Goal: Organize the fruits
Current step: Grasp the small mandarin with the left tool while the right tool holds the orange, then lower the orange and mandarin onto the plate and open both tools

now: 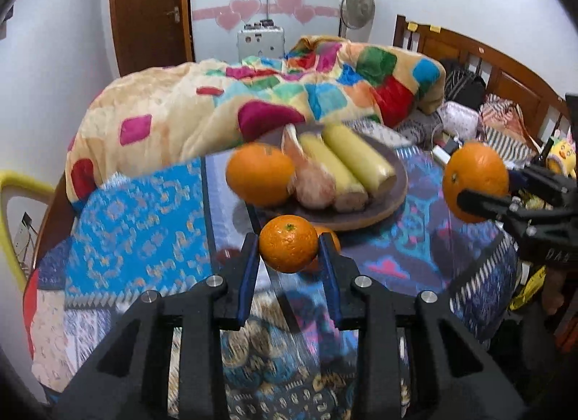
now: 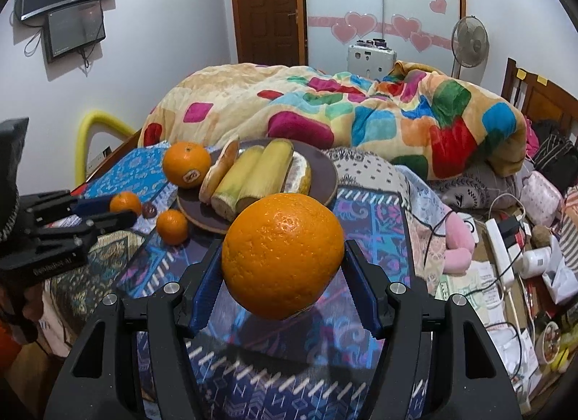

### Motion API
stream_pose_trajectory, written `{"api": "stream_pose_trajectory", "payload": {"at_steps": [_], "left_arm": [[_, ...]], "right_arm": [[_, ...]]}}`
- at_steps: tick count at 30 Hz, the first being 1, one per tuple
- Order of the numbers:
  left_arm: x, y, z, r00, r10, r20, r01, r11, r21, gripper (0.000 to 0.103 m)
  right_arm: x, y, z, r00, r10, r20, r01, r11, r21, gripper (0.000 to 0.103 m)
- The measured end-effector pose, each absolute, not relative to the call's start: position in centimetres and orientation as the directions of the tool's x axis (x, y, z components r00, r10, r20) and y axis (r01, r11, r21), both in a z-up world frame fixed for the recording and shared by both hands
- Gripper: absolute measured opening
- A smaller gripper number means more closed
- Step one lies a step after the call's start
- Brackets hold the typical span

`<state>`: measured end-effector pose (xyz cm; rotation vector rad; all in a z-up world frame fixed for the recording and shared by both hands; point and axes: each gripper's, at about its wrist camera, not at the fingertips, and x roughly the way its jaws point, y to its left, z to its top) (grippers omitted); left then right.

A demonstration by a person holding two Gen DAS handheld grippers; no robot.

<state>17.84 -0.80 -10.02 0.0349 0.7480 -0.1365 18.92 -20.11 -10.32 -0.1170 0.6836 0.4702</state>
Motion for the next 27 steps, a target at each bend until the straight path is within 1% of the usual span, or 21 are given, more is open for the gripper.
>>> {"api": "stream_pose_trajectory", "payload": {"at_steps": [4,12,17,27], "left_arm": [[19.3,-0.5,-8.7,0.751,-0.097,-0.653,0.121,0.993,-0.007,0.033],[23.1,-0.1,-7.9,0.764,-0.092,-0.639,0.107,0.994,-0.014,0.033],[25.6,0.1,-8.2,0.751,-0.094,-0.654,0.113,0.994,-0.013,0.033],[30.5,0.6,-9.9,0.685,-0.104,-0.721,0.12,0.992,-0.029,0.033]], "right_arm": [[20.3,-19.9,-10.0,0.686,0.377,-0.622,-0.451,0.891,0.043,0.061],[23.5,-19.7,-8.9,0.714,0.365,-0.597,-0.434,0.9,0.031,0.061],[25.3,-19.4,-8.6,0.721,0.365,-0.588,-0.428,0.903,0.036,0.061],[27.4,-17.7,-8.6,0.725,0.378,-0.576,-0.45,0.893,0.021,0.061]]}}
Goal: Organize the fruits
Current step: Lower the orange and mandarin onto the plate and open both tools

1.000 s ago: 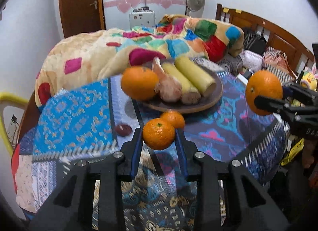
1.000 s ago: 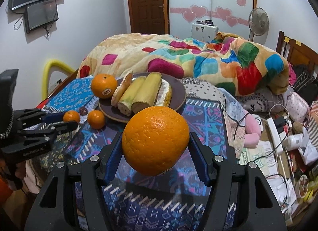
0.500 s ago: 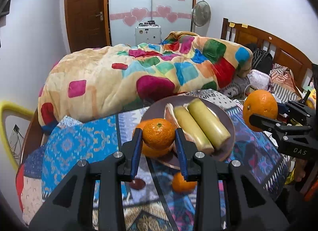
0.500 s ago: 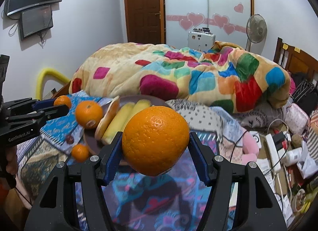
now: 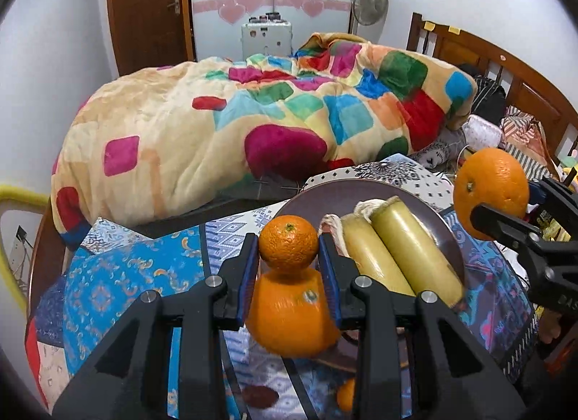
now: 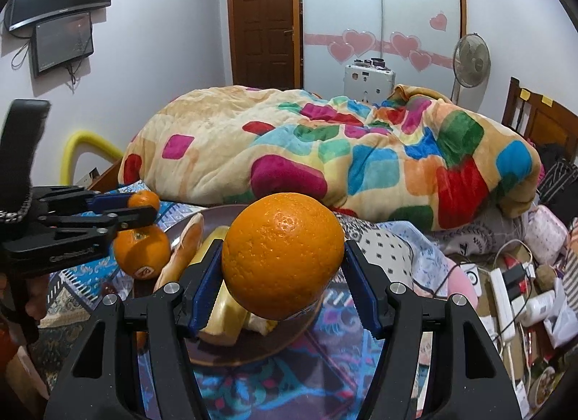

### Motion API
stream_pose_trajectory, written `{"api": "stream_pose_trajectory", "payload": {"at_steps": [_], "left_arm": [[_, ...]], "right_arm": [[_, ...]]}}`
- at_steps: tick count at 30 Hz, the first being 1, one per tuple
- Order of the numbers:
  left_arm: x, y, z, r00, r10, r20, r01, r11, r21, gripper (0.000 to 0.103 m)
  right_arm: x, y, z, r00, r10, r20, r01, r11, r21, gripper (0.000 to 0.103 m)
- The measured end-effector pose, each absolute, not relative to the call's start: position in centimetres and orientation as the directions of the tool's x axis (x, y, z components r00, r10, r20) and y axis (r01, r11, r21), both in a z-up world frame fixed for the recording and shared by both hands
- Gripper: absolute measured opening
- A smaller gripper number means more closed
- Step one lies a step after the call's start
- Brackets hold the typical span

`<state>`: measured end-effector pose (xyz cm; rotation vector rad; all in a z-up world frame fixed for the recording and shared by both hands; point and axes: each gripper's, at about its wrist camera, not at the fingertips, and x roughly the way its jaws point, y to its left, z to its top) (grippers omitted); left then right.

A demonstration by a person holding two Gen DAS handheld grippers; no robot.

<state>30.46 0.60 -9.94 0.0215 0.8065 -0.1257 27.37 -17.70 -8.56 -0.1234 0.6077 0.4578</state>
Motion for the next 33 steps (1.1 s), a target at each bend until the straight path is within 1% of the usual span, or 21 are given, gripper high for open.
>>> {"api": "stream_pose_trajectory", "payload": {"at_steps": [6,11,12,13,14,17,24,29,33], "left_arm": [[32.1,0.4,-10.8,0.666,-0.108,-0.738,0.126,0.992,-0.032,0.033],[33.1,0.0,-11.7,0.637,-0.113,-0.762,0.138,0.99,-0.031,0.033],[33.2,-0.1,-11.8,0.632,-0.114,-0.767,0.14,0.99,-0.031,0.034],[33.3,-0.1,-11.9,0.628,-0.119,-0.769,0.141,0.989,-0.038,0.037],[33.3,0.0,-12.0,0.63,-0.117,-0.767,0.135,0.99,-0.041,0.041],[33.0,0.3,-11.7,0.648,-0.121,-0.752,0.133,0.99,-0.045,0.047],[31.0,1.7,-10.2,0.674,-0.13,-0.727,0.119,0.991,-0.066,0.048],[29.0,2.9,-9.2,0.699,-0.11,-0.706,0.111,0.993,-0.045,0.05],[28.0,3.8,-9.0,0.71,-0.111,-0.695,0.105,0.993,-0.052,0.052]], "right_arm": [[28.4,-16.9,-8.6,0.702,0.414,-0.579,-0.479,0.877,0.046,0.061],[28.5,-16.7,-8.4,0.708,0.418,-0.57,-0.484,0.874,0.039,0.061],[28.5,-16.6,-8.4,0.708,0.416,-0.57,-0.485,0.874,0.034,0.061],[28.5,-16.5,-8.4,0.708,0.415,-0.572,-0.486,0.873,0.031,0.061],[28.6,-16.4,-8.5,0.707,0.414,-0.573,-0.487,0.873,0.03,0.061],[28.8,-16.2,-8.6,0.7,0.42,-0.577,-0.493,0.87,0.034,0.061],[28.8,-15.3,-8.8,0.688,0.429,-0.585,-0.507,0.861,0.035,0.061],[29.1,-14.1,-9.0,0.669,0.447,-0.594,-0.524,0.85,0.049,0.061],[29.1,-12.8,-9.2,0.659,0.455,-0.599,-0.54,0.841,0.044,0.061]]}}
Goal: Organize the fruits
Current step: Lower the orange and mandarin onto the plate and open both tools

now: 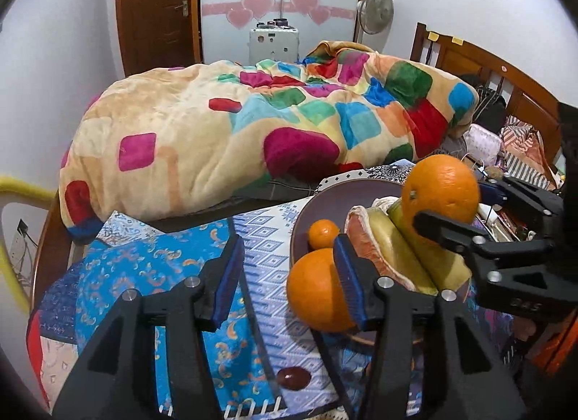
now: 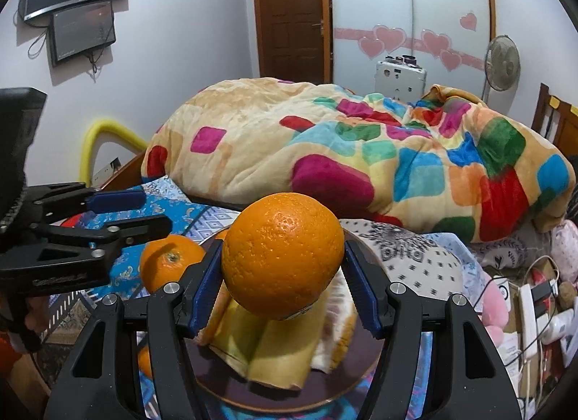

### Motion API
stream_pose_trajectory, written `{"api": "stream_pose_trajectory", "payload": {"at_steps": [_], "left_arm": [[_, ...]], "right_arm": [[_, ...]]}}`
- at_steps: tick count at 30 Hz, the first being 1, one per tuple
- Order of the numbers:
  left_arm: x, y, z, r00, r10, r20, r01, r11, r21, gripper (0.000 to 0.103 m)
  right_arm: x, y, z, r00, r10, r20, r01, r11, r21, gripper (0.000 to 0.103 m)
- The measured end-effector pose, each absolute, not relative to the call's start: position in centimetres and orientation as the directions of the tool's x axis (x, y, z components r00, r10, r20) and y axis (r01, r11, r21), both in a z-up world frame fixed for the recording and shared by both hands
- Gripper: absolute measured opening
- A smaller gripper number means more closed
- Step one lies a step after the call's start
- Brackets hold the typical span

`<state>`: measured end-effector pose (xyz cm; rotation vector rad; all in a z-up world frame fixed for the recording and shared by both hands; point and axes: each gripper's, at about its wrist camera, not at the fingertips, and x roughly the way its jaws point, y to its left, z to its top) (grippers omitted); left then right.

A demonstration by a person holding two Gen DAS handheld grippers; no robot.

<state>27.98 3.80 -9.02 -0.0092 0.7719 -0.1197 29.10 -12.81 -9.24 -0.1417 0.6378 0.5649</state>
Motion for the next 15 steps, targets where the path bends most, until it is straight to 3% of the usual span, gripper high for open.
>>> {"api": "stream_pose_trajectory", "payload": {"at_steps": [15], "left_arm": [[26.5,4.4,-10.3,0.71,-0.127,-0.692,0.11,0.991,-0.07,0.054]], "right_arm": [[27.9,-11.5,-10.8,0.635,0.43,-0.642,-0.576,0.817,-0.023,0.062]]}}
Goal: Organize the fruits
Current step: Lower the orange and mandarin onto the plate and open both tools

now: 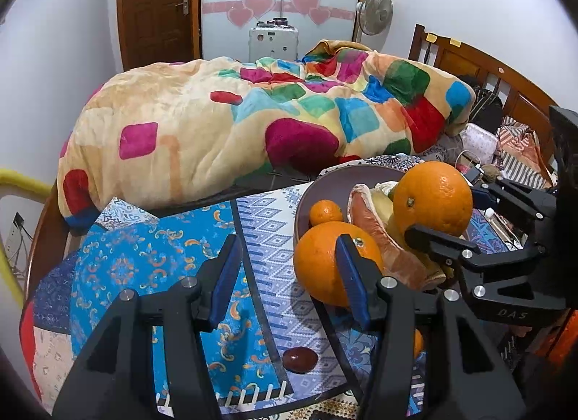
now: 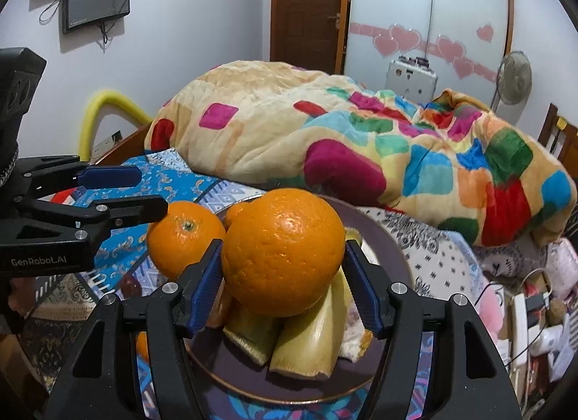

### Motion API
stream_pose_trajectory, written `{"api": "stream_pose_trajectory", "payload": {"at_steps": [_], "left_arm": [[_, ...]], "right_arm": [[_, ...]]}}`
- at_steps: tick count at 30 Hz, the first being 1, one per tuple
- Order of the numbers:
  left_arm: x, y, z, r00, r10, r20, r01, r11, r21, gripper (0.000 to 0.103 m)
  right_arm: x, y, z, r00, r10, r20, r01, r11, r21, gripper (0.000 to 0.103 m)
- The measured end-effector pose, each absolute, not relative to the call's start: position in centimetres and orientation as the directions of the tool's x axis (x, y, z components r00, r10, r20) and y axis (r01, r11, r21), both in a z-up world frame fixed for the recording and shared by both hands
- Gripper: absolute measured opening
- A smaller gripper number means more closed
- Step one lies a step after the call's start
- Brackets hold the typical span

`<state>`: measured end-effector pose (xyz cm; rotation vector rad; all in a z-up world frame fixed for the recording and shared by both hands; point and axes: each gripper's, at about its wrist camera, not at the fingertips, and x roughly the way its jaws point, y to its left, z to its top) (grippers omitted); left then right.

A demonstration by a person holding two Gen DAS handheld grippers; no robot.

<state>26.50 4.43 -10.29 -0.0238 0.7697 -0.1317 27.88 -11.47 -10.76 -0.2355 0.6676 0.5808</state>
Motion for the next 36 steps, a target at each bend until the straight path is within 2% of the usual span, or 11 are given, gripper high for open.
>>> {"api": "stream_pose_trajectory", "payload": {"at_steps": [22,36], "left_arm": [[24.5,4.0,-10.1,0.71,-0.134,-0.691,0.121,0.99,-0.068,0.054],[20.3,4.2,-9.5,0.71,-0.139,-0.69,0.124,0.99,-0.072,0.054]], "right_arm": [[27.2,-12.3,-11.4,0.611,0.417,-0.673,-0.567,0.824,-0.004,0.063],[23.5,-13.8,-9.5,0.637,0.427,-0.642,-0.549,0.836,0.011,0.064]]}}
